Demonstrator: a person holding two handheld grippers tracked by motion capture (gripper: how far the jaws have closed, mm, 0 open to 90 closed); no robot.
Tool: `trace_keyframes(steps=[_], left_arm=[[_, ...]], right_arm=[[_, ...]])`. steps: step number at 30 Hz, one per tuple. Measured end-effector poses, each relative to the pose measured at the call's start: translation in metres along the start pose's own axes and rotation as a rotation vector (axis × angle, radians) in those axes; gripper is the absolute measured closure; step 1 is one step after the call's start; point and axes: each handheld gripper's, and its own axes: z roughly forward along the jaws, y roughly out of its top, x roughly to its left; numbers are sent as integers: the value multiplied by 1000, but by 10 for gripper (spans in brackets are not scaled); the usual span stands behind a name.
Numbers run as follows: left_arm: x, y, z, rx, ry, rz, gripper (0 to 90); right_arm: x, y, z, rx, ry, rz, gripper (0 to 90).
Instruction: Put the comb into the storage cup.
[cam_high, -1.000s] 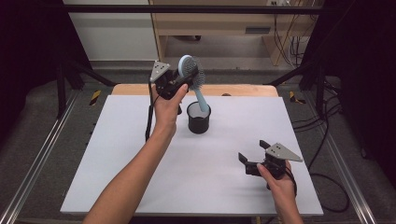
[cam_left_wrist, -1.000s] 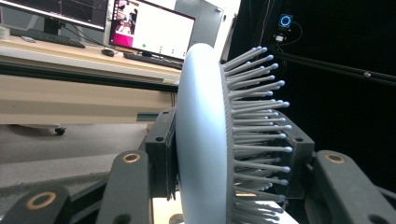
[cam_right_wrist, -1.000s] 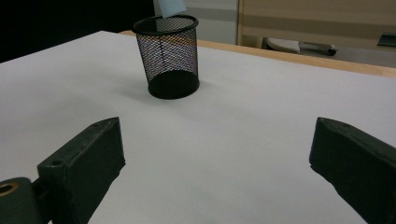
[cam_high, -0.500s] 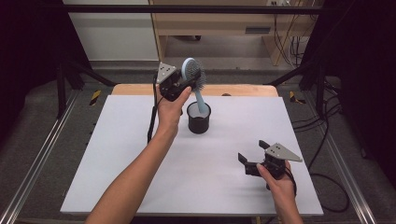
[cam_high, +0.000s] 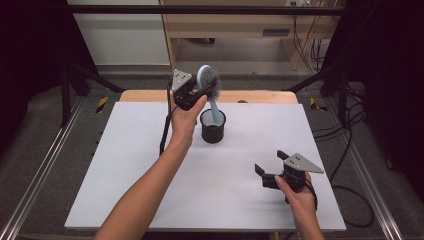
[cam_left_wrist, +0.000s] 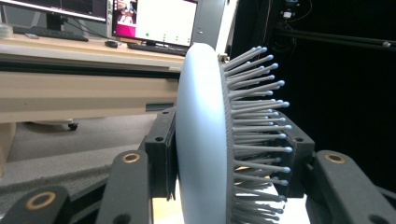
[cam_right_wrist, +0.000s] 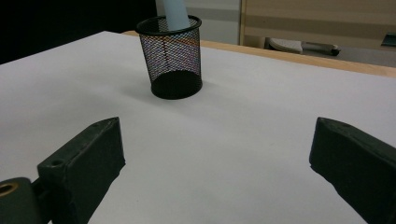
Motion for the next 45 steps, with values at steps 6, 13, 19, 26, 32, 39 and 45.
trace_keyframes(steps=[6,13,19,26,32,39,45], left_arm=[[1,-5,2,13,0,4,503],[-1,-11,4,29,-2,20,502],[0,-17,6,45,-1,20,502],[0,-21,8,51,-1,17,502],[3,-25,8,58,2,7,502],[5,-28,7,62,7,4,502],[6,-32,8,68,10,2,501]], right_arm=[[0,0,0,2,0,0,35],[0,0,0,1,1,2,34],[0,0,0,0,4,1,35],[0,0,0,0,4,4,35],[0,0,0,3,6,3,35],[0,-1,1,5,7,3,35],[1,-1,1,6,9,1,34]])
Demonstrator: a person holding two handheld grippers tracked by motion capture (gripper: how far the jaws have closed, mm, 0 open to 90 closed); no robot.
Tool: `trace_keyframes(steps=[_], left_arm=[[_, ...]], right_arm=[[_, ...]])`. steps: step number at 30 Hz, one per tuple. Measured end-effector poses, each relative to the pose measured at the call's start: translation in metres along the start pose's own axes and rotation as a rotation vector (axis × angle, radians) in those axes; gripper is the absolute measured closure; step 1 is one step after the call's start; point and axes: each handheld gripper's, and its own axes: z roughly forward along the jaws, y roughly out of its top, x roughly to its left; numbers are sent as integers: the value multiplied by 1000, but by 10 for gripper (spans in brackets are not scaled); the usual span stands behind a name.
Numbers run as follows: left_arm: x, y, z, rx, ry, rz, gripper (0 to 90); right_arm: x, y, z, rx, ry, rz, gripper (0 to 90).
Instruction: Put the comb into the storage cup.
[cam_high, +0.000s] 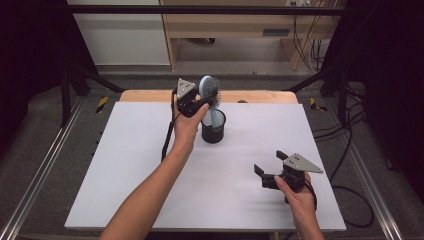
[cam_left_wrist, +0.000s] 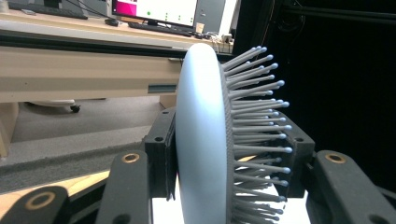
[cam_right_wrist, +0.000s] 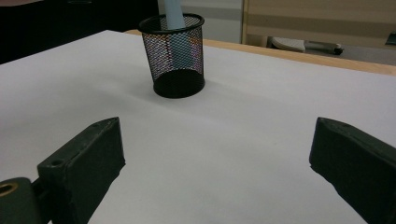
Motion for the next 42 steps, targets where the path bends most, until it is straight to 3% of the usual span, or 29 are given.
trace_keyframes(steps=[28,42], left_arm=[[0,-10,3,20,4,-2,500],[4,-14,4,21,8,-25,500]], right_arm=[[-1,-1,0,1,2,1,35],[0,-1,0,6,4,-4,35]])
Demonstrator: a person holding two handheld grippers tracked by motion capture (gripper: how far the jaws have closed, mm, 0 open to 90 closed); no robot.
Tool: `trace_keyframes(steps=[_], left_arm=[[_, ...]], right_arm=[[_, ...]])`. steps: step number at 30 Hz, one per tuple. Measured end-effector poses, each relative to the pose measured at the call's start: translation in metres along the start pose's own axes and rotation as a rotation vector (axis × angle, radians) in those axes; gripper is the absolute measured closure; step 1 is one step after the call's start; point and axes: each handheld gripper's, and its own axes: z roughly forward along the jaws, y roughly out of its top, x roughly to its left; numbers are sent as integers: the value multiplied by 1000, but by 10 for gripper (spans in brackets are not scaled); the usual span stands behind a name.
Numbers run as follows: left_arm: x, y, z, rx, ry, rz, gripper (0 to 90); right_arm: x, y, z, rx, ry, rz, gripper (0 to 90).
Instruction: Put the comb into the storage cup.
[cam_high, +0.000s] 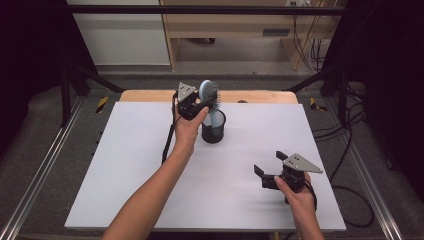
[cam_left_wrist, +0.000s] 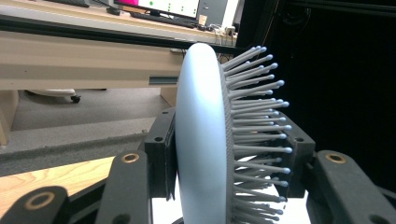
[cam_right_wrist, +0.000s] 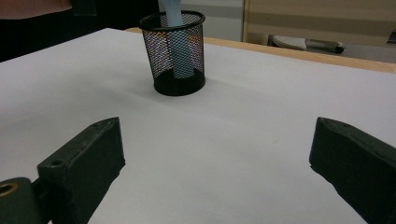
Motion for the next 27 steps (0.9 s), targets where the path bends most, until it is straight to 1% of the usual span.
trace_keyframes(steps=[27], left_arm=[[2,-6,1,5,0,-21,499]], right_arm=[[1,0,1,1,4,4,34]])
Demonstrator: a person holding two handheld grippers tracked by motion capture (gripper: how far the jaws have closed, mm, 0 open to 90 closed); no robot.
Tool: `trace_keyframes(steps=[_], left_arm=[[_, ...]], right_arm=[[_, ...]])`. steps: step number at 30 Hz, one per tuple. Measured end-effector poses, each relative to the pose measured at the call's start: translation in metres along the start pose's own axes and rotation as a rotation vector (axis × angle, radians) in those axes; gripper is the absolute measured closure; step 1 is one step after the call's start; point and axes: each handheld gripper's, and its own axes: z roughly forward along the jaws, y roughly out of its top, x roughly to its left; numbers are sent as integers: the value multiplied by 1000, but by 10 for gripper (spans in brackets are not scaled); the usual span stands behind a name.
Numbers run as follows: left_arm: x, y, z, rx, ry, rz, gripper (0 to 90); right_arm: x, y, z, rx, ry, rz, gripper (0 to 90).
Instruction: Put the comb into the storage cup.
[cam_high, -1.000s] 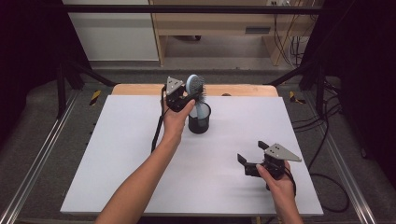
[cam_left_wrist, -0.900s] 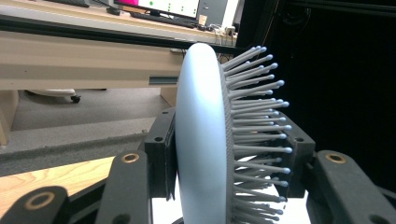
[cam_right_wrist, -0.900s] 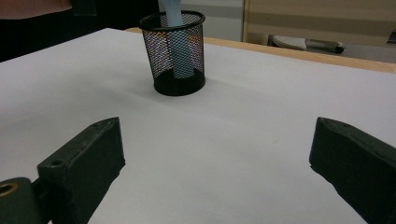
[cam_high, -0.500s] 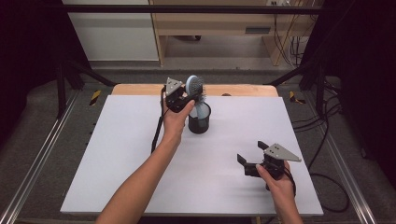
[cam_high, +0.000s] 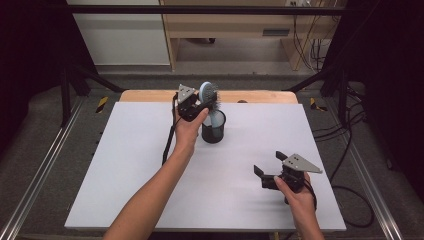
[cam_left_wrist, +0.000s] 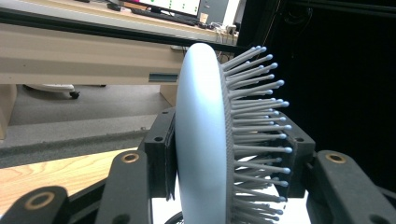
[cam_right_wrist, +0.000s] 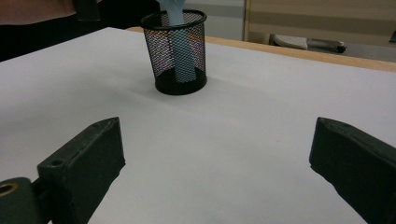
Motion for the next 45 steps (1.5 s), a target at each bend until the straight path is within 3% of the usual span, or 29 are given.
trace_keyframes(steps=[20,33,45], left_arm=[[7,0,-2,4,0,-34,489],[21,0,-8,20,-3,-70,461],[26,0,-9,33,24,-87,431]], right_arm=[[0,0,1,-2,3,-3,35],[2,0,2,3,6,-4,34],[1,0,3,6,9,-6,34]])
